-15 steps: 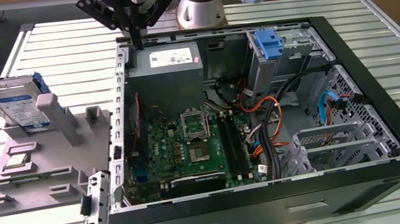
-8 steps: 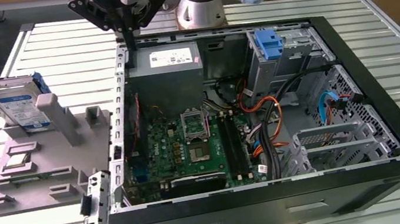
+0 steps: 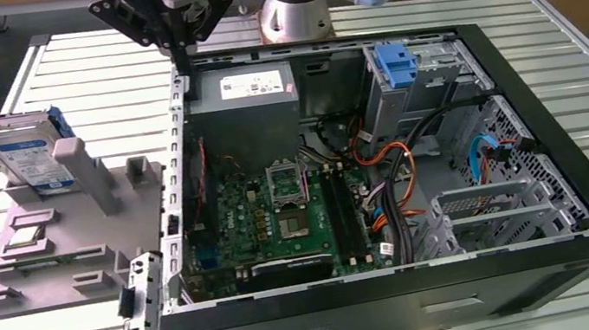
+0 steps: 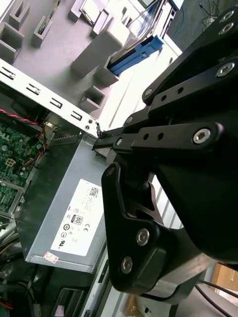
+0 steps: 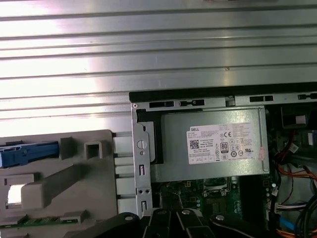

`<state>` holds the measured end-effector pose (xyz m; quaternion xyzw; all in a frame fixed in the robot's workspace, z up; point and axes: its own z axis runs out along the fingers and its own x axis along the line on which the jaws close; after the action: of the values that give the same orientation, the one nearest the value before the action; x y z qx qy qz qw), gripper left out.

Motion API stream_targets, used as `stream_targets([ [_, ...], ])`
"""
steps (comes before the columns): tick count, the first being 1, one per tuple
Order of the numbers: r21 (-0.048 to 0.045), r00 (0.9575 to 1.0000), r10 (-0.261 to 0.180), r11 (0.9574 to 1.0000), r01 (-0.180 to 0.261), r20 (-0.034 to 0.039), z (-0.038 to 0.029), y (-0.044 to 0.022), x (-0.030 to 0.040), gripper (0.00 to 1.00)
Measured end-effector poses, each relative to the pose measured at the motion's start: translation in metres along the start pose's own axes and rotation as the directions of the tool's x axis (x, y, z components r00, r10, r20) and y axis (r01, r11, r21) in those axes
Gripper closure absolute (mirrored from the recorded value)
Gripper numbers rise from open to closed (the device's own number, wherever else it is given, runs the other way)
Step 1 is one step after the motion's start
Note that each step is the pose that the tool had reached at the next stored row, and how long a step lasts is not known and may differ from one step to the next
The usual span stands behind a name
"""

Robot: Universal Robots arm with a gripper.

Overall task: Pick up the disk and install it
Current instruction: 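Reach for the disk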

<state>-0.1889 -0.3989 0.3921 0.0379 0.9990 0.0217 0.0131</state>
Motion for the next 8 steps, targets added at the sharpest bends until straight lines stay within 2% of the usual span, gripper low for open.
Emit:
stream_targets([
  [8,0.0000,1.0000,0.000,1.0000,0.000,0.0000,-0.0002,-0.0008,0.0104,0.90],
])
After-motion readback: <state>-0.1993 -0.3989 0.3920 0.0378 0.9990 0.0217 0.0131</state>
